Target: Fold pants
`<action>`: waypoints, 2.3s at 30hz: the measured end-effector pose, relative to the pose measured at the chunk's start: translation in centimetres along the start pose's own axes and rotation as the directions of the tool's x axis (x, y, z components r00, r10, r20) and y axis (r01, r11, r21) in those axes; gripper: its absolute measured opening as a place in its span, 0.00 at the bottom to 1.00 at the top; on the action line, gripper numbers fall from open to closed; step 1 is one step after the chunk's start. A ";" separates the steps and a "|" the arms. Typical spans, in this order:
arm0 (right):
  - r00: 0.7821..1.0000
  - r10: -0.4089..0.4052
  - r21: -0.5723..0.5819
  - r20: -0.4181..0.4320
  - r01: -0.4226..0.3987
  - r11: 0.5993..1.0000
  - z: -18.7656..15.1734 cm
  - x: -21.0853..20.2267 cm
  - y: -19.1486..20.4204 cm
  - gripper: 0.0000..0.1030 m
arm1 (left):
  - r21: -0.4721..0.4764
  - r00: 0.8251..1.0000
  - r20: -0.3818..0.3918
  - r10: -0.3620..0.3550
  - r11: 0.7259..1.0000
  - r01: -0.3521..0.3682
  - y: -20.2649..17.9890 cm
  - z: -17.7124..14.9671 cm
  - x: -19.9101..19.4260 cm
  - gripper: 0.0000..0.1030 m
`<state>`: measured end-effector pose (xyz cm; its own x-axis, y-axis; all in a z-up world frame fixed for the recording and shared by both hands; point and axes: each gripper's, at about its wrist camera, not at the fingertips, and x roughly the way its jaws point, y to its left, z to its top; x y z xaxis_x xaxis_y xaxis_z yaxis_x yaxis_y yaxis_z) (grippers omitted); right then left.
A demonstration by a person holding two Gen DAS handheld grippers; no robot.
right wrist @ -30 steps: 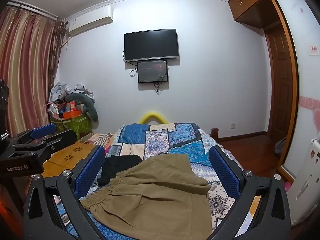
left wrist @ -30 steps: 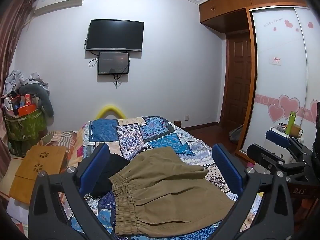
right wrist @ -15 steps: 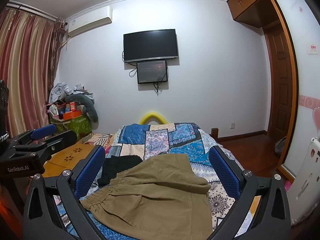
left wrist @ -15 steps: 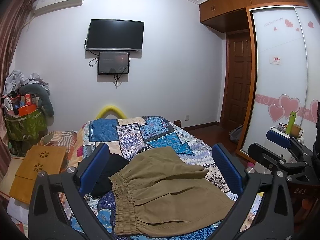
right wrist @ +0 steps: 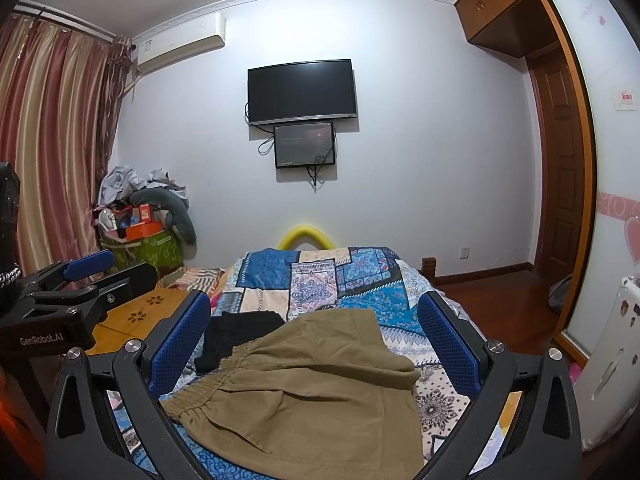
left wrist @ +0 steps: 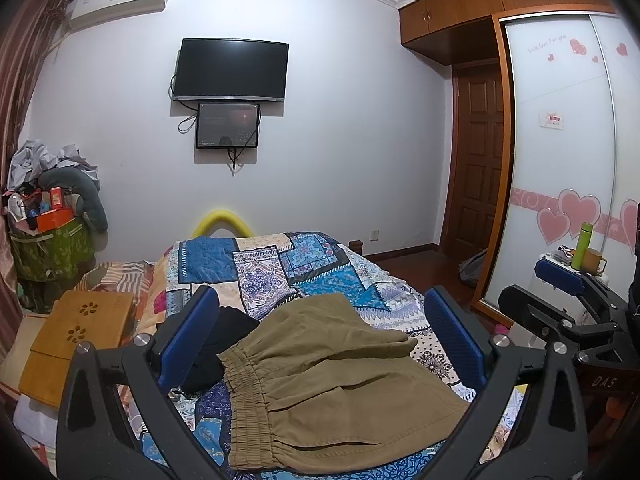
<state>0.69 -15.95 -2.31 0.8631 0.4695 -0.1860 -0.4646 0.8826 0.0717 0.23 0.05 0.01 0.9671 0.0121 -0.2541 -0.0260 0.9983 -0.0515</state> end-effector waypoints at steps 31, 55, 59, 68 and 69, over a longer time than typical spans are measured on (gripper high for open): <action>1.000 -0.009 -0.006 -0.001 0.009 1.000 0.1 0.0 0.2 1.00 | -0.006 1.000 0.000 0.005 1.000 -0.005 0.2 -0.3 0.2 1.00; 0.980 -0.066 0.026 -0.187 0.072 0.997 -4.2 7.5 -5.2 1.00 | -0.006 0.948 -0.316 0.026 1.000 -0.029 3.6 -3.0 12.3 1.00; 0.954 -0.072 0.032 -0.290 0.085 0.996 -6.4 10.4 -7.7 1.00 | 0.007 0.904 -0.422 0.067 0.997 -0.071 5.4 -4.8 16.8 1.00; 0.833 -0.002 0.098 -0.554 0.067 0.993 -10.8 16.8 -13.0 1.00 | 0.076 0.789 -0.603 0.122 0.993 -0.095 9.5 -9.6 24.6 1.00; 0.820 0.005 0.105 -0.572 0.067 0.992 -11.1 17.4 -13.5 0.99 | 0.067 0.770 -0.628 0.116 0.993 -0.095 10.0 -10.1 25.3 0.97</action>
<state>19.75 -19.96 -17.37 0.5926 0.3755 -0.7126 -0.3825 0.9098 0.1614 21.89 9.75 -16.66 0.5827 0.0894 -0.8077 -0.1005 0.9942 0.0375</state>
